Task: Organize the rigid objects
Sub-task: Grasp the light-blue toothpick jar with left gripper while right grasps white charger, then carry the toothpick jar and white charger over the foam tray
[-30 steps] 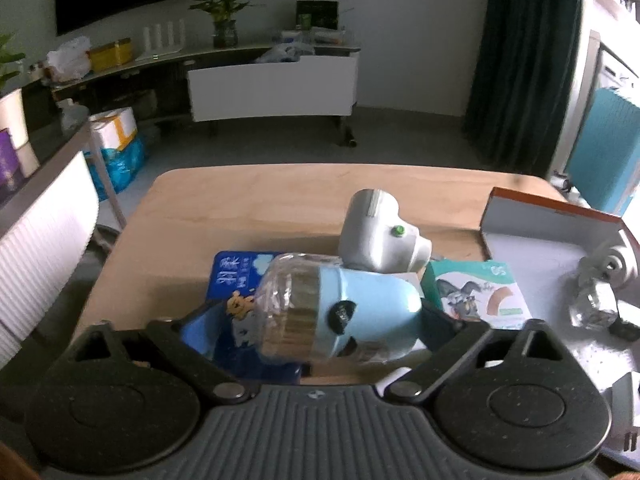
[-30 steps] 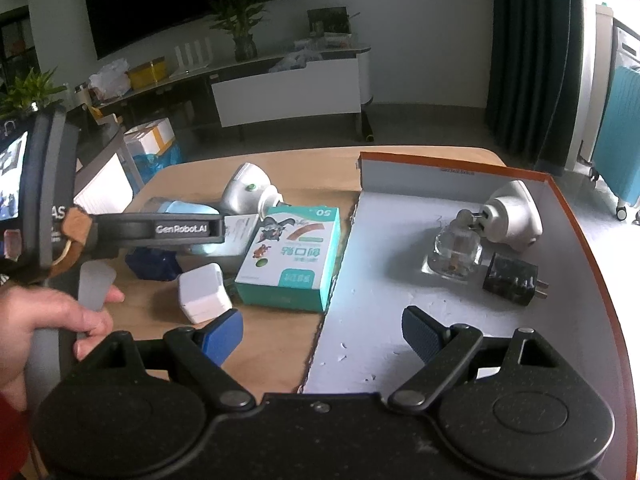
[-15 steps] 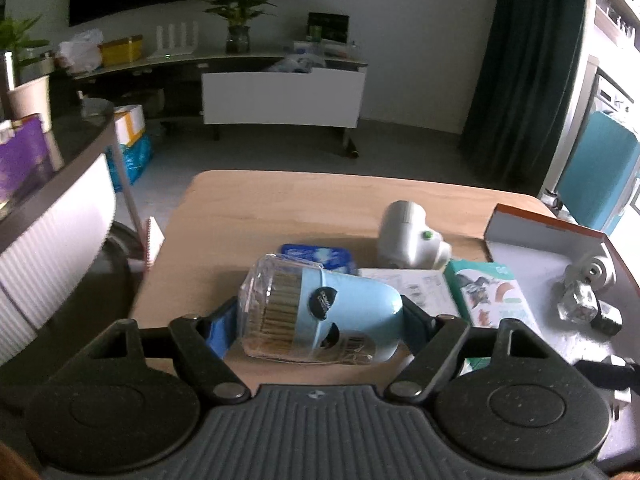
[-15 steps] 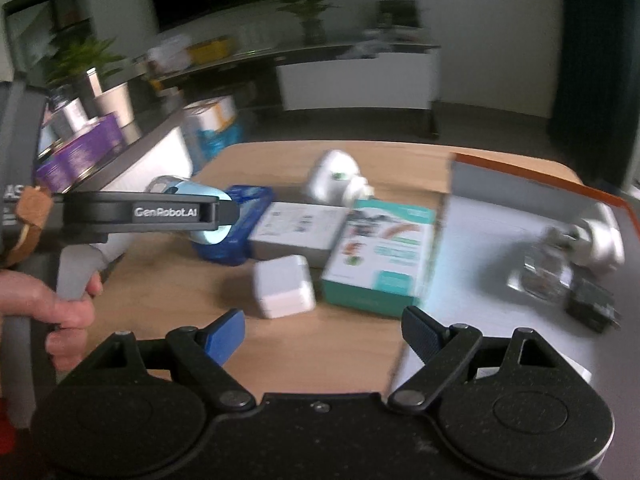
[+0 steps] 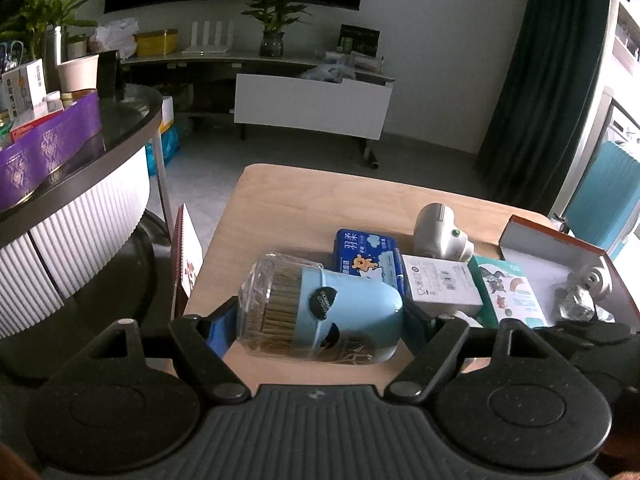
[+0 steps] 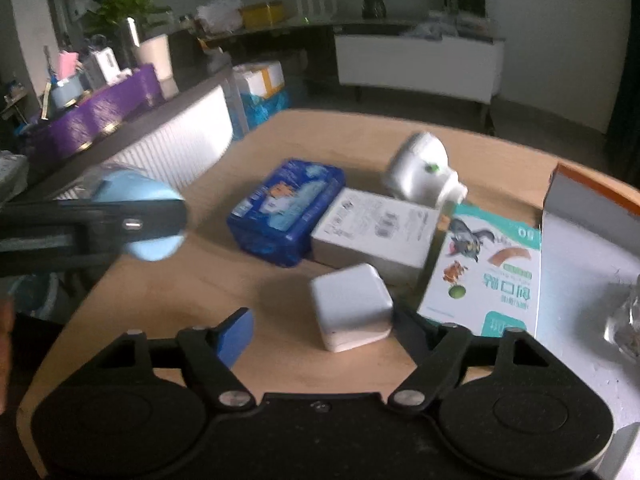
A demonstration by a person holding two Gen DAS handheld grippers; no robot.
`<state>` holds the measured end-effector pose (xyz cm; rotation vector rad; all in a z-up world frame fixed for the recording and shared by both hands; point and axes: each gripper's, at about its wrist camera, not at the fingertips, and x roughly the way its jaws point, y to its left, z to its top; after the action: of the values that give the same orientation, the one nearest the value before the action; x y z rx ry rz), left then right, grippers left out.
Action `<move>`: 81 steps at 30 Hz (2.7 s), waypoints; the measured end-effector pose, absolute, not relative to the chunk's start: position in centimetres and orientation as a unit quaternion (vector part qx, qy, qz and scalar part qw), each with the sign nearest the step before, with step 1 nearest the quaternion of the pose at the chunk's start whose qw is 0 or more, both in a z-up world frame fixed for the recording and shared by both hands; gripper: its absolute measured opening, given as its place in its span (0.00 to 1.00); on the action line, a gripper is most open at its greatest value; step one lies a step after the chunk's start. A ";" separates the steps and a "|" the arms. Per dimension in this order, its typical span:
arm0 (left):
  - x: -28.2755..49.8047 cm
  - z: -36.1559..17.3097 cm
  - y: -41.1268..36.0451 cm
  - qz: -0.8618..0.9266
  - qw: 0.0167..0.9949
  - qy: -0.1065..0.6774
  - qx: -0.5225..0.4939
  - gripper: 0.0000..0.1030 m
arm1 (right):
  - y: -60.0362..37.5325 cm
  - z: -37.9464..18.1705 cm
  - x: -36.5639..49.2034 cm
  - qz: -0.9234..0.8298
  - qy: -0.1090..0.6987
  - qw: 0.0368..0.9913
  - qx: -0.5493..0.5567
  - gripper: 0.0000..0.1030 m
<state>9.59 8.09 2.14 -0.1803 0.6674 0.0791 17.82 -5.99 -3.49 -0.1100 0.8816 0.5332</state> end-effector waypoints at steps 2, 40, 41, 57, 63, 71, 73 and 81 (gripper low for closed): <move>9.5 2.1 8.2 0.036 0.940 0.325 -0.095 0.79 | -6.0 -4.0 18.4 0.251 0.430 0.866 -0.052 0.83; 6.2 5.4 3.7 0.006 0.956 0.283 -0.071 0.79 | -11.5 5.5 10.5 0.187 0.334 0.924 -0.013 0.61; 6.2 5.4 3.6 0.005 0.957 0.282 -0.071 0.79 | -11.5 5.6 10.4 0.187 0.333 0.924 -0.013 0.61; 6.0 5.7 2.5 -0.009 0.958 0.280 -0.066 0.79 | -12.9 6.7 9.5 0.172 0.320 0.932 -0.010 0.61; 6.1 5.7 1.9 -0.016 0.958 0.280 -0.063 0.79 | -13.5 6.6 9.4 0.163 0.321 0.933 -0.006 0.61; 6.4 5.5 1.4 -0.026 0.958 0.280 -0.062 0.79 | -14.2 6.8 9.4 0.155 0.319 0.935 -0.002 0.61; 6.5 5.5 1.4 -0.029 0.957 0.281 -0.061 0.79 | -14.4 6.8 9.4 0.153 0.318 0.935 -0.001 0.61; 6.5 5.3 0.5 -0.041 0.957 0.283 -0.058 0.79 | -15.5 6.9 9.4 0.141 0.317 0.938 0.003 0.61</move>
<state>6.46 0.48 5.29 -0.1176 0.5737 -0.0839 9.39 -15.49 6.88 0.0054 0.6485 0.2881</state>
